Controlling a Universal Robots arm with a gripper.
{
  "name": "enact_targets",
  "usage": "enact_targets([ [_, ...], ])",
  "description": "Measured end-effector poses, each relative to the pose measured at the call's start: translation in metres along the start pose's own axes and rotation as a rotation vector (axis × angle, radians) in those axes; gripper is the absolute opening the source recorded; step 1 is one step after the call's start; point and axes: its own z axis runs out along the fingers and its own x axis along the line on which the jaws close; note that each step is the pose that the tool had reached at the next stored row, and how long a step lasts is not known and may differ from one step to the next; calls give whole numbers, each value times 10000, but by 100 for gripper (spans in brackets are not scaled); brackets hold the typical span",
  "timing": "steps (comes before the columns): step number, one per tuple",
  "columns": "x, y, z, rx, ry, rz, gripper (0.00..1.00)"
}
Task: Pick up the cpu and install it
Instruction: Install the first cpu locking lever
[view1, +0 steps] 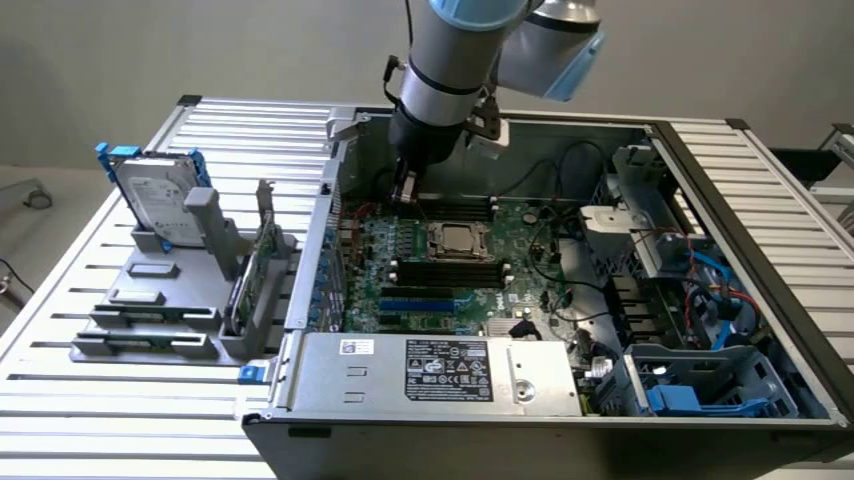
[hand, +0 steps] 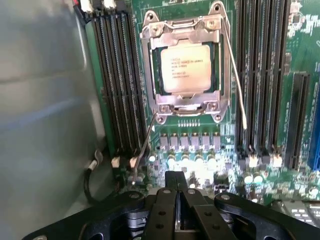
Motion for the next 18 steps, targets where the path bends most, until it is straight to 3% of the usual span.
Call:
enact_targets([
  [4,7,-49,-58,-25,151,188,11],
  [9,13,-70,-98,-101,292,647,11],
  [18,14,-73,-104,-337,615,1981,11],
])
